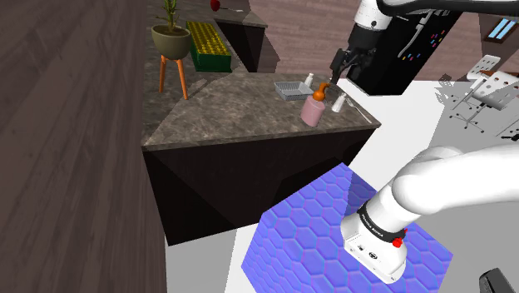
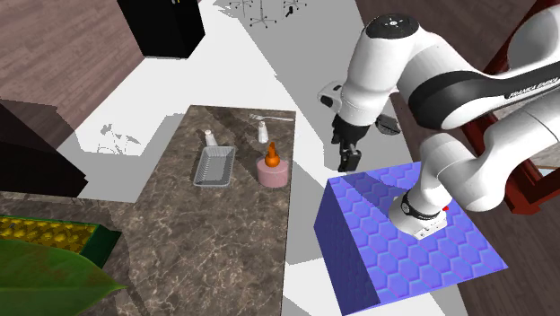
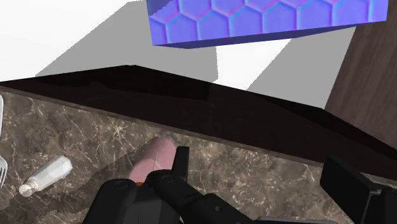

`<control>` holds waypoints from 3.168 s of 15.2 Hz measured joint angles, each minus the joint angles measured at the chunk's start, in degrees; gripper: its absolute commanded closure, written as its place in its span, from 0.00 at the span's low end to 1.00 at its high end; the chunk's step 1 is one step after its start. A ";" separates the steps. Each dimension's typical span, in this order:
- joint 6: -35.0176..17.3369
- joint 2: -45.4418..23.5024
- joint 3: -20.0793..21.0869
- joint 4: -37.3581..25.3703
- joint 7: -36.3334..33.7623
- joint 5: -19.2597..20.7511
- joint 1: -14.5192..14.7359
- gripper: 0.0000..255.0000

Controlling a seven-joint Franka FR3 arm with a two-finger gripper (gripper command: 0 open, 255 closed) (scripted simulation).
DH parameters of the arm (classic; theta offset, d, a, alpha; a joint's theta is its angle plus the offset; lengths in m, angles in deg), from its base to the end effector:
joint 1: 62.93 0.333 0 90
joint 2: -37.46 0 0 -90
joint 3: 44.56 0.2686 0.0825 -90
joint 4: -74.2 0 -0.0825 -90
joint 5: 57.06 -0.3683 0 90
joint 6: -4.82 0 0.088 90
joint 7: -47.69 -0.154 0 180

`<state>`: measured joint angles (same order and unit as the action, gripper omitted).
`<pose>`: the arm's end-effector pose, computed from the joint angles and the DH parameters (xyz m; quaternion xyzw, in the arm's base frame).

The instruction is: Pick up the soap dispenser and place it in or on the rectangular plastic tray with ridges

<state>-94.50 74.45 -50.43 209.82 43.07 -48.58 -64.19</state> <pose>0.3662 -0.0671 0.4696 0.9958 -0.0806 0.0046 0.0423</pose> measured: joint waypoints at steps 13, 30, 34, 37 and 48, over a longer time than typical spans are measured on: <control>-20.22 -21.07 -9.90 -0.95 8.19 1.15 -2.64 0.00; -35.36 -40.19 -14.30 -4.27 16.01 -4.59 -4.37 0.00; -35.51 -40.26 -14.31 -4.21 16.05 -4.62 -4.40 0.00; -35.50 -40.26 -14.32 -4.21 16.06 -4.62 -4.40 1.00; -33.93 -39.24 -14.34 -4.79 15.88 -4.24 -4.36 1.00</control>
<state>-128.43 35.21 -64.78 205.03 58.95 -52.82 -68.55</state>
